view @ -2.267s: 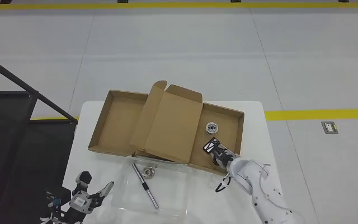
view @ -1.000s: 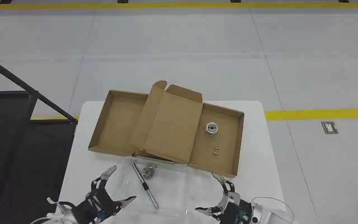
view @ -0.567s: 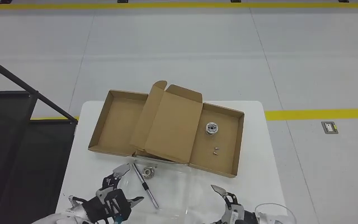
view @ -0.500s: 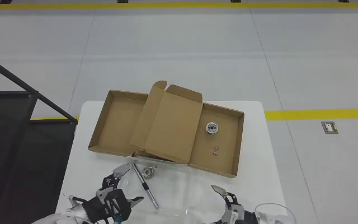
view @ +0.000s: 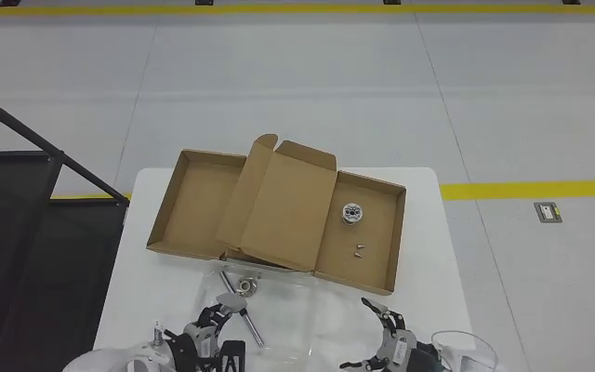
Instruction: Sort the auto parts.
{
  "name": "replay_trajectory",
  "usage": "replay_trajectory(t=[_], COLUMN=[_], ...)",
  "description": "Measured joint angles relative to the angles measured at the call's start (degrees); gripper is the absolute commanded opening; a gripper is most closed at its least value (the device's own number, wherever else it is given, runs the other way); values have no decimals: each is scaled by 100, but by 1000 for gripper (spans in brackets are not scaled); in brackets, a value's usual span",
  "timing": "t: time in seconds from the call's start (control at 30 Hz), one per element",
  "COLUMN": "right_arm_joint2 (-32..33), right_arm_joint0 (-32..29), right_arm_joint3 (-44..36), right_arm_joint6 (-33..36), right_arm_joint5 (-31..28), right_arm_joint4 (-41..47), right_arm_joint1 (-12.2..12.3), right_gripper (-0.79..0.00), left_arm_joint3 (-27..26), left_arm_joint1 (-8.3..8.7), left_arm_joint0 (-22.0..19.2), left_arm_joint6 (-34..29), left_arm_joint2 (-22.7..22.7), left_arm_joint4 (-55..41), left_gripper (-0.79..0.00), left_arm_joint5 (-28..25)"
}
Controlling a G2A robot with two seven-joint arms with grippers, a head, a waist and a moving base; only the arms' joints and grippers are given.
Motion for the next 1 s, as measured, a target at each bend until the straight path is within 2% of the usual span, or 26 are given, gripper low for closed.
replay_trajectory(t=[0.13, 0.23, 0.43, 0.7, 0.8, 1.0], right_arm_joint2=[82, 134, 136, 136, 136, 136], right_arm_joint0=[10, -13, -15, -15, -15, -15], right_arm_joint3=[51, 163, 169, 169, 169, 169], right_arm_joint6=[-660, -1137, -1140, -1142, -1142, -1142], right_arm_joint5=[-165, -118, -111, -112, -112, -112], right_arm_joint4=[-252, -426, -426, -426, -426, -426], right_arm_joint1=[95, 154, 156, 156, 156, 156], right_gripper=[0, 0, 0, 0, 0, 0], left_arm_joint3=[192, 244, 499, 496, 559, 945], left_arm_joint1=[96, 183, 329, 328, 350, 417], left_arm_joint0=[-302, -548, -923, -920, -903, -1385], left_arm_joint6=[99, 299, 490, 481, 336, 200], left_arm_joint2=[326, 613, 1034, 1029, 1174, 1699], left_arm_joint4=[753, 1285, 1933, 1924, 2163, 2691], left_gripper=[0, 0, 0, 0, 0, 0], left_arm_joint5=[145, -25, -61, -61, -28, -62])
